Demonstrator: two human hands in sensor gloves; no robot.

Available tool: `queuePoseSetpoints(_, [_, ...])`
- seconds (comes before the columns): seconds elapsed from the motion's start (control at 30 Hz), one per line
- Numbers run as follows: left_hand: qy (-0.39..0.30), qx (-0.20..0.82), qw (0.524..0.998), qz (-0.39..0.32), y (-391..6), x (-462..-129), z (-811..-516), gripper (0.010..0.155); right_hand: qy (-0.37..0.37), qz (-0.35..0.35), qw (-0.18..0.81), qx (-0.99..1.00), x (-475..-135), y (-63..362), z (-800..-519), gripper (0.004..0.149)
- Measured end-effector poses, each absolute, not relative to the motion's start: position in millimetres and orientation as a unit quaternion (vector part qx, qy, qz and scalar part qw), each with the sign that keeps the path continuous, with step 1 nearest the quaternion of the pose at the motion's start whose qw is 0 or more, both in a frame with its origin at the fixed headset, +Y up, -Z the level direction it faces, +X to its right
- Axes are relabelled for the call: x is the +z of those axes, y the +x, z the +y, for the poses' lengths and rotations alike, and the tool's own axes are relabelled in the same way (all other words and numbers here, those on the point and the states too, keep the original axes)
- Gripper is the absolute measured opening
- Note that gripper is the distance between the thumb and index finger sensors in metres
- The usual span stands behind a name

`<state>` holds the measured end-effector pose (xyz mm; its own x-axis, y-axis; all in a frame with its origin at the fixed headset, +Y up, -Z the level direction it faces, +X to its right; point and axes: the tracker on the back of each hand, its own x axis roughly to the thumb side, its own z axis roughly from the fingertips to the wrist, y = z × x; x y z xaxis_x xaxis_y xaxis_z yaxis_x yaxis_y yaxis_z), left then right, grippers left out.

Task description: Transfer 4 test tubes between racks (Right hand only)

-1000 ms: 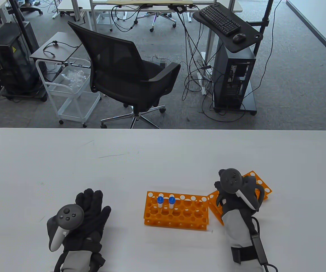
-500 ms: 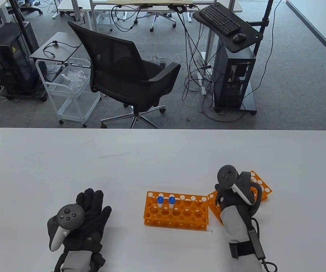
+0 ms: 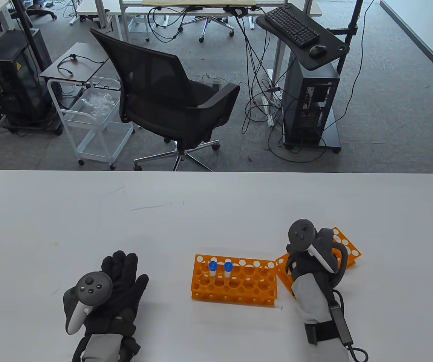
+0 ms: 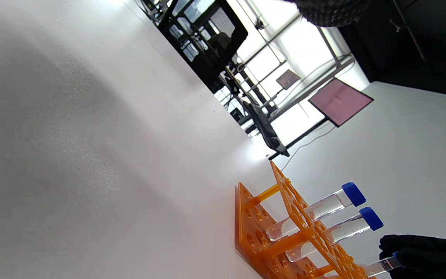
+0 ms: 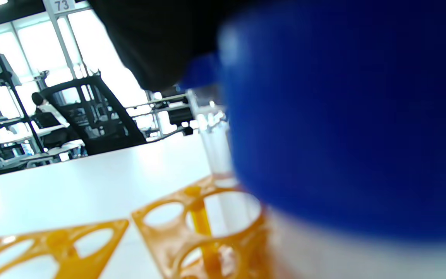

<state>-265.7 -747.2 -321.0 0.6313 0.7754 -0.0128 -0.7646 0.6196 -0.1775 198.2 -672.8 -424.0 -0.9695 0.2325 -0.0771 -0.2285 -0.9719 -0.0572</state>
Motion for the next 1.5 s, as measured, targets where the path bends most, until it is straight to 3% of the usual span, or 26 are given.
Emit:
queuePoseSetpoints(0.67, [-0.082,0.429,0.899,-0.03,-266,-321,-748,0.07,-0.005,-0.098,0.119,0.988,-399,195,-643,0.048])
queuePoseSetpoints(1.5, [-0.088,0.425,0.901,-0.021,-267,-321,-749,0.07,0.119,-0.151,0.176,0.965,-364,151,-619,0.048])
